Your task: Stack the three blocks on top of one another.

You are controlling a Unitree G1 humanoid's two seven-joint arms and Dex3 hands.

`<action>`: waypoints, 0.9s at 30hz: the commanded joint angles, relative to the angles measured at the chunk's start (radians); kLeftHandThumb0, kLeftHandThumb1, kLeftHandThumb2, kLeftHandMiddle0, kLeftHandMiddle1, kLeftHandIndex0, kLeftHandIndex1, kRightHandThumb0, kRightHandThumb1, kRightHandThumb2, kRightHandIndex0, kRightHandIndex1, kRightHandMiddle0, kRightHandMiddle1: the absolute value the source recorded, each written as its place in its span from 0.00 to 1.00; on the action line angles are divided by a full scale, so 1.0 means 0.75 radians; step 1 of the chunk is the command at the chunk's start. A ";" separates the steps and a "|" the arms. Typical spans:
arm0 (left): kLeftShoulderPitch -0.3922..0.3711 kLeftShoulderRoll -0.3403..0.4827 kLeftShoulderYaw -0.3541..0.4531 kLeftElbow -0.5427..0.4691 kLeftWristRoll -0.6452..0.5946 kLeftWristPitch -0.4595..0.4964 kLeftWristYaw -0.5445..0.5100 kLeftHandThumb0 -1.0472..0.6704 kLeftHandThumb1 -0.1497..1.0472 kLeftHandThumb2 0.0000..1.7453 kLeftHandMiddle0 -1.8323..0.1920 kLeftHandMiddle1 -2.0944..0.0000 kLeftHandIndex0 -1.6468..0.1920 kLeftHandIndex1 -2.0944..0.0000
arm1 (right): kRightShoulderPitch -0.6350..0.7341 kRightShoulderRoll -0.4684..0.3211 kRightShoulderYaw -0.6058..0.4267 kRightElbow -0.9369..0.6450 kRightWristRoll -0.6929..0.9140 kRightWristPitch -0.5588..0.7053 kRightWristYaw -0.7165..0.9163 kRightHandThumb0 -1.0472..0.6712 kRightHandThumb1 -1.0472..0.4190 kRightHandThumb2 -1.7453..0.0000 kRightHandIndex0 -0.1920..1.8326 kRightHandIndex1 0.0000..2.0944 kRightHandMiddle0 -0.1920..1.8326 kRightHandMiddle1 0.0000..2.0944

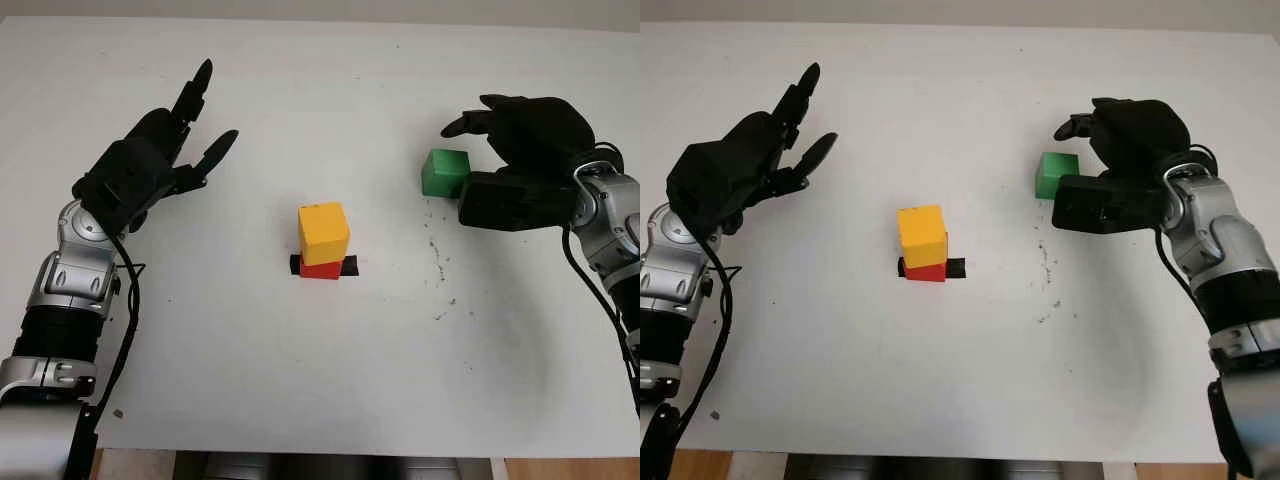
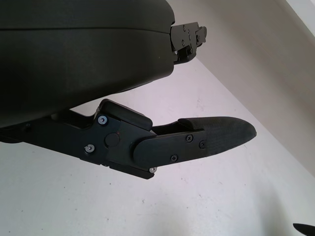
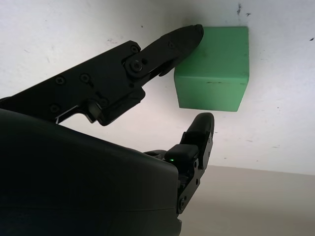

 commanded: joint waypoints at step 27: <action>0.023 0.017 0.005 -0.002 0.002 -0.026 -0.006 0.14 1.00 0.33 1.00 1.00 1.00 0.99 | 0.055 0.063 -0.037 -0.013 0.192 -0.073 0.033 0.43 0.07 0.97 0.33 0.03 0.38 0.40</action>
